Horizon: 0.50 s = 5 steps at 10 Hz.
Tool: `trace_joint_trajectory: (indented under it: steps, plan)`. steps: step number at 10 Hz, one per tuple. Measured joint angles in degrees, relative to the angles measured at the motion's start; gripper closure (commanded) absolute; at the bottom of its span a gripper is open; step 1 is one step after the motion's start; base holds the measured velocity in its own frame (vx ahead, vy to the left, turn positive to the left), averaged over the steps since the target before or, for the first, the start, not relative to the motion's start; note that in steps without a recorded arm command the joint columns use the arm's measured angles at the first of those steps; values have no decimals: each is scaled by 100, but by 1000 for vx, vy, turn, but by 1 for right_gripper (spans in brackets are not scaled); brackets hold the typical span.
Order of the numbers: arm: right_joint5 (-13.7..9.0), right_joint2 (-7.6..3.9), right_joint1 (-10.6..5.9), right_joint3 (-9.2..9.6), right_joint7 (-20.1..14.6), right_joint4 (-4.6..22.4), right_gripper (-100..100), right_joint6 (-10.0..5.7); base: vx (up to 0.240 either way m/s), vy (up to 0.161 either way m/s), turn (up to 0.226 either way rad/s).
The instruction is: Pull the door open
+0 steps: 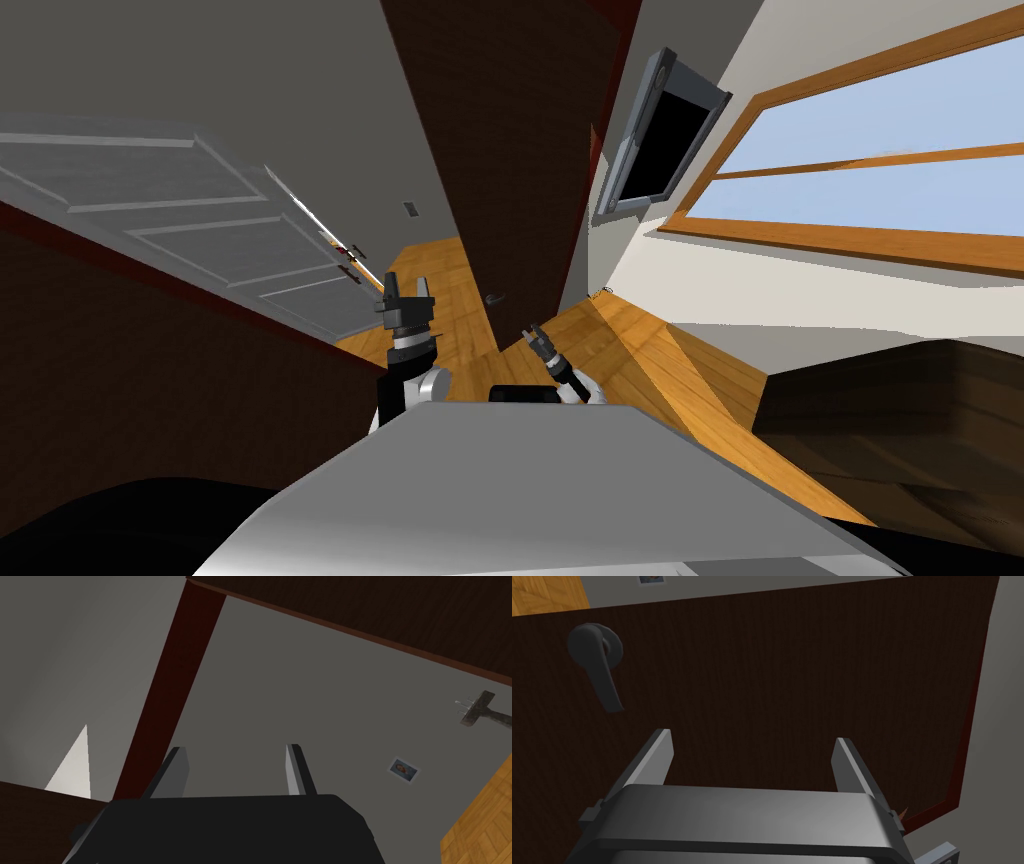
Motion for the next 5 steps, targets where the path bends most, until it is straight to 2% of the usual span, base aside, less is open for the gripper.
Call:
trace_joint_trajectory:
  steps: [2,3,5]
  plan:
    - [-25,-26,-110,135,-54,287,-100,-114,80,53,-94]
    - [-38,-38,-170,201,-79,423,-100,-174,88,80,-186]
    - [-74,-86,-317,380,-158,778,-100,-318,56,-18,36]
